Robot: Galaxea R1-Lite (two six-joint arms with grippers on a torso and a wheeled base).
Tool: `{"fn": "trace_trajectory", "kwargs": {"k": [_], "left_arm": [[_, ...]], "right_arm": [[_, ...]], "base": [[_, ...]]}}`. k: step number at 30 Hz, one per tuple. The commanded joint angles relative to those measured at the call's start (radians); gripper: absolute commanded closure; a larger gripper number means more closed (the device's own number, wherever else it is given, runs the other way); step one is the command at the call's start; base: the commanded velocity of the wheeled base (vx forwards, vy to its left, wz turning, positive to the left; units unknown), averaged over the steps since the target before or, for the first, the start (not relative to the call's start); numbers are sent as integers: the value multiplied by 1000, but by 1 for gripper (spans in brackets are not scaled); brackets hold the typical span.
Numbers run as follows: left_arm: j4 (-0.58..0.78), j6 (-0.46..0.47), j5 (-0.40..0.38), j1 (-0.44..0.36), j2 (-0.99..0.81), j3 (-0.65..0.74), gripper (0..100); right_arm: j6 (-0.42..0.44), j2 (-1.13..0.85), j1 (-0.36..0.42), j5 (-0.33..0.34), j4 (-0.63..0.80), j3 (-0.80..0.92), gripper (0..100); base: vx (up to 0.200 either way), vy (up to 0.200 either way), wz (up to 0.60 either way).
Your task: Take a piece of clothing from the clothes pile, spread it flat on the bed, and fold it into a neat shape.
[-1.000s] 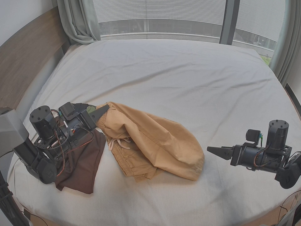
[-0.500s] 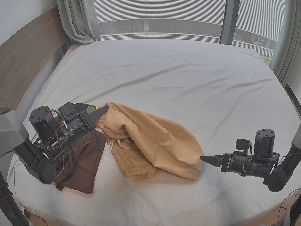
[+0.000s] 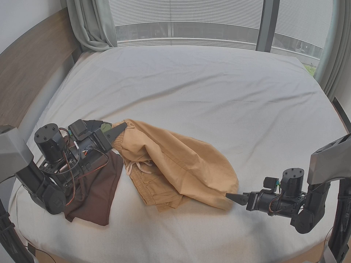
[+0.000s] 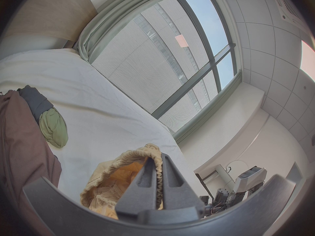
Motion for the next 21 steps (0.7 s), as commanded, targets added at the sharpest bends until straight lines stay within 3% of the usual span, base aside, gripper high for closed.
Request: {"fn": "trace_trajectory", "kwargs": {"k": [1, 21], "left_arm": [[0, 0, 0, 0, -1, 0, 100], [-1, 0, -1, 0, -7, 0, 100]], "right_arm": [[21, 101, -2, -5, -9, -5, 0], [149, 212, 27, -3, -9, -148, 0]], "base": [[0, 0, 0], [0, 0, 0]]}}
